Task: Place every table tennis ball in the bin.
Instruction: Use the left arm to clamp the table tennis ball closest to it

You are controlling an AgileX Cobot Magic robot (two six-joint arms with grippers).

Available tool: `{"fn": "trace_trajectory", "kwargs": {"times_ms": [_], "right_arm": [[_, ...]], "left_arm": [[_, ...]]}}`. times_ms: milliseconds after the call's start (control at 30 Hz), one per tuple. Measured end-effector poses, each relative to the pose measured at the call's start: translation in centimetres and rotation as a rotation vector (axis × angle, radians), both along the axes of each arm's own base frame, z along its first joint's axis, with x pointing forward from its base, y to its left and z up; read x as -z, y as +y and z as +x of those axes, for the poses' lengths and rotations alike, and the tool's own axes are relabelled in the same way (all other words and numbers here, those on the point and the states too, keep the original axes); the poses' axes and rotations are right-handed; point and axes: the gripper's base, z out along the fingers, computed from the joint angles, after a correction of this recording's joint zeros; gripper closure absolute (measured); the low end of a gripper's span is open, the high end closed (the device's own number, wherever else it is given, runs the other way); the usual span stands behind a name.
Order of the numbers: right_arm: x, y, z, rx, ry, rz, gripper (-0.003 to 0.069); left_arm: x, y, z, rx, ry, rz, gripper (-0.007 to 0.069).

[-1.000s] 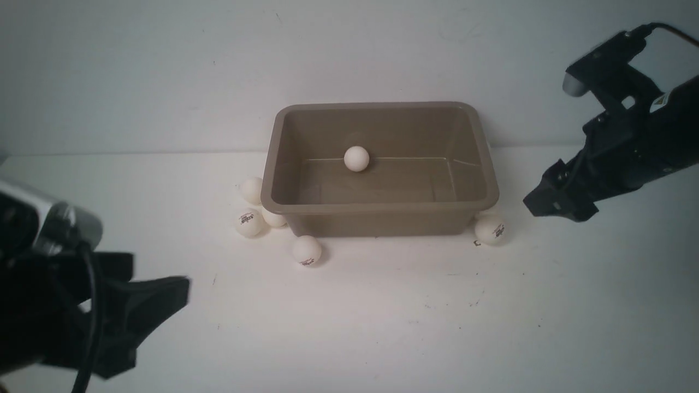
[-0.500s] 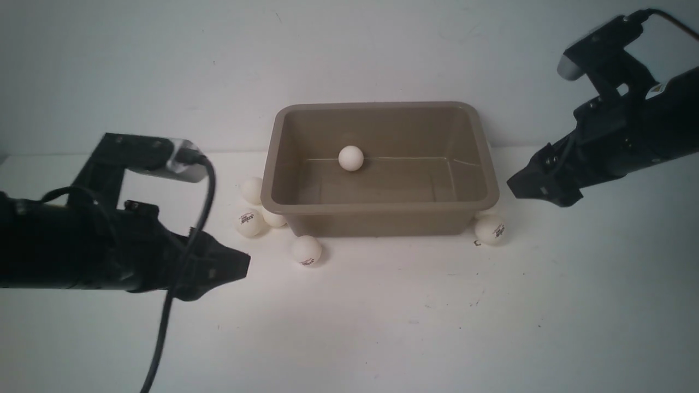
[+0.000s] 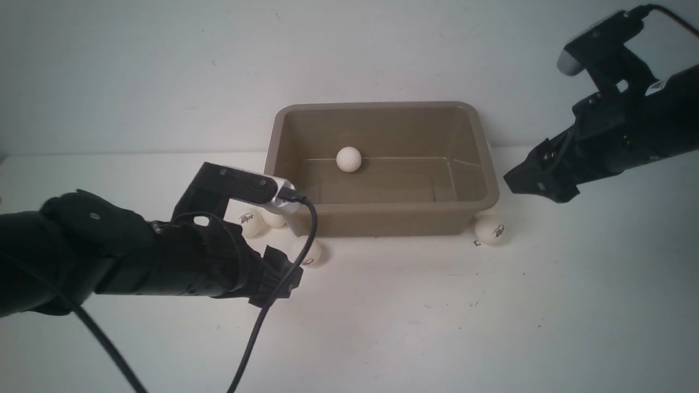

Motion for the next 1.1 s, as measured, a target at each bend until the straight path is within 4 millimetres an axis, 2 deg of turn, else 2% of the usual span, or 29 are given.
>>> {"fn": "trace_trajectory", "kwargs": {"times_ms": [200,433,633,933,1100], "right_arm": [[-0.1,0.2,0.0,0.001,-0.001,0.024,0.0102],[-0.1,0.2,0.0,0.001,-0.001,0.033,0.0102],[-0.2,0.3,0.0,-0.008,-0.006,0.04,0.0102],[-0.2,0.3,0.0,-0.011,-0.008,0.043,0.0102],[-0.2,0.3,0.0,-0.011,-0.01,0.042,0.0102]], "left_arm": [[2.1,-0.6,1.9,-0.045,0.017,0.034,0.0146],[3.4,-1.5,4.6,-0.1,0.047,-0.007,0.0146],[3.7,-2.3,5.1,-0.121,0.016,0.008,0.0146],[3.4,-4.4,4.6,-0.116,-0.079,0.089,0.0146],[3.5,-4.6,4.6,-0.134,-0.087,0.097,0.0146]]}}
